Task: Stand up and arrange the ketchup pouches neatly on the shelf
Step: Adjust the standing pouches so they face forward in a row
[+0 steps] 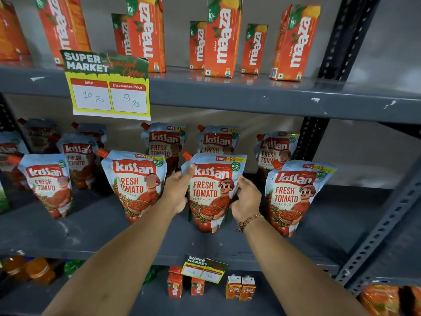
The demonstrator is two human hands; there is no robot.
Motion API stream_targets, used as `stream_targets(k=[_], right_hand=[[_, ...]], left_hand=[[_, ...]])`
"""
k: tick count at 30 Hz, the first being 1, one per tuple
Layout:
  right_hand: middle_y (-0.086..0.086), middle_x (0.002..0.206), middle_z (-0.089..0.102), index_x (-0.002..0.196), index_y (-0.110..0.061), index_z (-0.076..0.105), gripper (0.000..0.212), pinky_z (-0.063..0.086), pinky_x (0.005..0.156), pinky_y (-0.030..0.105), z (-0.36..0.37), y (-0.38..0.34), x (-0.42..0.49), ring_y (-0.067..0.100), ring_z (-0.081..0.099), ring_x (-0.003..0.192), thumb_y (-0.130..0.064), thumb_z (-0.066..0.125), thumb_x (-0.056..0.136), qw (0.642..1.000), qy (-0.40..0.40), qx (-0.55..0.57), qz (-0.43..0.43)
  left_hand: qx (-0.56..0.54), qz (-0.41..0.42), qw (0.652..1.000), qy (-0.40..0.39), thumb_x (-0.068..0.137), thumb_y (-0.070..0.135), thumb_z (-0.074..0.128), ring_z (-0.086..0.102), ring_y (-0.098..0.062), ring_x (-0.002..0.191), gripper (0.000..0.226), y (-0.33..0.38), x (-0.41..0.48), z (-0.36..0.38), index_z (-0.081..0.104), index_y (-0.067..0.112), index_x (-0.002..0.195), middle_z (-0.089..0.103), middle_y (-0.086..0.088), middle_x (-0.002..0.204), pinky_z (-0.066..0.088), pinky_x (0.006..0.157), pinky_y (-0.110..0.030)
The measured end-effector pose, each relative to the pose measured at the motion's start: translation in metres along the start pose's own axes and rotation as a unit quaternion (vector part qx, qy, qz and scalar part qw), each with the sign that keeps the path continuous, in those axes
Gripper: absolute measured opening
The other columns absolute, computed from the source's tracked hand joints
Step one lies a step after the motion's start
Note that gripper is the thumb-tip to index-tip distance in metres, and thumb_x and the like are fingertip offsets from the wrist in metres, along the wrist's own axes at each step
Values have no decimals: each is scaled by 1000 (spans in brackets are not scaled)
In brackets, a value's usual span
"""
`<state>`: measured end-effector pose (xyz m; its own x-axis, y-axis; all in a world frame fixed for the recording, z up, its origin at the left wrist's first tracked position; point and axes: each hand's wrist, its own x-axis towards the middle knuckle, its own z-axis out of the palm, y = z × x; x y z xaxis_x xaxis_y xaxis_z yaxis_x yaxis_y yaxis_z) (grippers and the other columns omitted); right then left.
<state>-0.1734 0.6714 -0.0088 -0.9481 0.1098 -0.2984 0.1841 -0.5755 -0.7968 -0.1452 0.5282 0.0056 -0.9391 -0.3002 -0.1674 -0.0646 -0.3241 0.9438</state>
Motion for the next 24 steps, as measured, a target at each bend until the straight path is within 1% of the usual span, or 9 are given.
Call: stream_targets(k=[2,5,9,13,16,20,22,23,24], right_hand=[[9,88,67,108,-5,62,19,55,75,39,-3,-4,0,18,64,74,-9,50,95,1000,3,4,-3],[7,86,67,105,-9,62,16,54,65,32,-9,-7,1,15,63,72,-10,49,95,1000,9,1,-10],[15,103,69,100,-9,66,15,57,78,39,-12,-6,5,21,67,80,-14,53,94,999,22,-14,-21],[18,109,68,86,-14,65,15,53,92,48,-11,-2,5,26,67,90,-16,52,95,1000,8,-11,-28],[16,107,68,90,-15,64,15,53,92,47,-12,-2,4,26,66,90,-16,50,95,999,4,-11,-32],[15,106,69,107,-9,64,21,56,81,41,-12,-1,4,22,67,84,-17,48,96,999,-7,-6,-44],[13,101,72,108,-7,65,28,58,74,37,-12,4,2,25,69,85,-19,43,95,999,-12,-2,-53],[13,98,72,106,-6,65,30,58,69,35,-12,8,1,26,70,85,-19,41,94,998,-1,-7,-60],[13,94,72,102,-5,64,30,57,65,32,-18,15,0,26,70,83,-18,39,93,997,25,-17,-64]], left_hand=[[-6,5,1000,-9,89,34,58,63,-15,79,21,-1,-1,5,60,17,77,69,-3,87,46,64,-29],[-6,15,1000,-19,90,33,57,64,-14,76,19,-4,-2,11,61,16,82,68,-3,85,49,59,-27],[-3,4,1000,-19,89,34,58,64,-17,77,20,-4,1,14,61,16,79,68,-4,85,50,64,-31],[23,-11,999,-19,86,40,60,64,-21,87,23,-4,5,10,63,18,81,70,-3,88,47,90,-46],[30,-13,999,-22,85,40,61,64,-20,85,24,-4,5,10,62,17,81,70,-3,88,48,88,-44],[19,-5,999,-28,86,38,60,64,-20,87,22,-4,1,13,63,17,81,69,-2,87,50,84,-40],[25,5,999,-36,88,37,58,63,-16,86,20,-4,-1,10,62,18,83,68,1,88,49,71,-32],[35,9,998,-41,89,37,57,62,-14,87,18,-6,-1,6,62,19,87,68,2,91,46,70,-30],[48,7,998,-47,90,37,55,61,-15,95,19,-11,-4,4,62,19,95,67,2,98,46,78,-31]])
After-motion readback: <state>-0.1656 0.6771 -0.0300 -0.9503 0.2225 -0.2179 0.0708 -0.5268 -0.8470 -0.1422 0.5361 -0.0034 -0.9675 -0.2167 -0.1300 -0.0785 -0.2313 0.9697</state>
